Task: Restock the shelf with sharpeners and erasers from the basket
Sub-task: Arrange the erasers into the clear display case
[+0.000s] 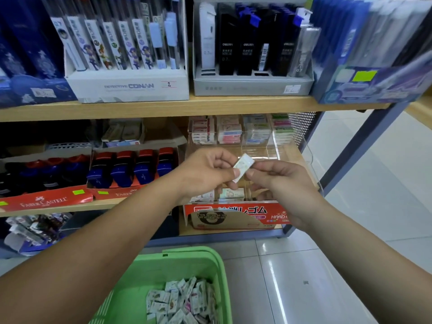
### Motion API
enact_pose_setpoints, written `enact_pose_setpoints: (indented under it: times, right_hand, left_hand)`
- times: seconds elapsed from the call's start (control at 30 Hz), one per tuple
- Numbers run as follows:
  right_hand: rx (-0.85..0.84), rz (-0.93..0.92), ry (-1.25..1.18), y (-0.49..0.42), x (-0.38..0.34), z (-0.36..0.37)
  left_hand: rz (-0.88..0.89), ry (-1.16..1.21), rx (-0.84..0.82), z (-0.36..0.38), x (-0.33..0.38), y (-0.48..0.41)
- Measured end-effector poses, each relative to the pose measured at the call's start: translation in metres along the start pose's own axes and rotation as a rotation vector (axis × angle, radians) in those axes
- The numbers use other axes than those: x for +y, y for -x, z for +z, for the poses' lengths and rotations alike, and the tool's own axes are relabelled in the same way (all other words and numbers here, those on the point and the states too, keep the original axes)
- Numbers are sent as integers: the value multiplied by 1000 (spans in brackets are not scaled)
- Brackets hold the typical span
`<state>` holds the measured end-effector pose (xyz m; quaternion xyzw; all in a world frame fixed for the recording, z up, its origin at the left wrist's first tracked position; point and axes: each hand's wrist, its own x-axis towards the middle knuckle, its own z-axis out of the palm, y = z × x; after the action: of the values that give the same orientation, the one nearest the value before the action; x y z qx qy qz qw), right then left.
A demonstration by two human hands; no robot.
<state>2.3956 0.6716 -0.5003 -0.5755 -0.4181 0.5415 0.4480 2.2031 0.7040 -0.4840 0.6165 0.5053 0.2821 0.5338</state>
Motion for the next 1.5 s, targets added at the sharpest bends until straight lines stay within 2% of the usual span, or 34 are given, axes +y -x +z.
enact_pose_setpoints:
  times: [0.1, 0.17, 0.23, 0.3, 0.4, 0.57, 0.77, 0.83, 0.9, 0.97, 1.07, 1.13, 1.2, 1.3, 1.37, 1.4, 1.5]
  right_hand:
    - [-1, -64, 0, 0, 0, 1]
    - [31, -90, 41, -3, 2, 5]
    - [71, -159, 233, -10, 5, 8]
    - [54, -250, 458, -15, 4, 11]
    - [-11, -277, 733, -21, -1, 21]
    - [16, -355, 1175, -30, 1, 33]
    - [-11, -471, 1455, -35, 12, 36]
    - [39, -541, 1482, -33, 11, 35]
    - [168, -647, 1390, -31, 10, 30]
    - [253, -670, 1323, -30, 11, 26]
    - [169, -462, 1335, -31, 15, 25]
    - [130, -397, 1322, -29, 16, 25]
    - [159, -459, 1331, -21, 9, 30]
    - [165, -645, 1370, 6, -2, 45]
    - [82, -699, 1377, 33, -8, 54]
    - [-13, -701, 1360, 47, -8, 58]
    - [-509, -515, 1250, 82, 5, 68]
  left_hand:
    - [12, 98, -38, 5, 5, 1]
    - [64, -80, 35, 1, 1, 0]
    - [111, -271, 157, -7, -11, -1]
    - [118, -341, 235, -15, -23, 2]
    - [146, -370, 236, -20, -33, 14]
    - [234, -427, 257, -31, -38, 28]
    - [252, -468, 235, -41, -45, 36]
    - [266, -453, 229, -41, -46, 36]
    - [284, -474, 270, -43, -49, 35]
    - [292, -496, 325, -46, -51, 34]
    - [254, -499, 329, -51, -54, 36]
    - [231, -513, 301, -53, -55, 41]
    - [199, -523, 273, -57, -51, 50]
    - [130, -524, 220, -60, -43, 72]
    - [69, -560, 162, -61, -39, 92]
    - [46, -594, 141, -61, -40, 103]
    - [8, -676, 141, -57, -55, 134]
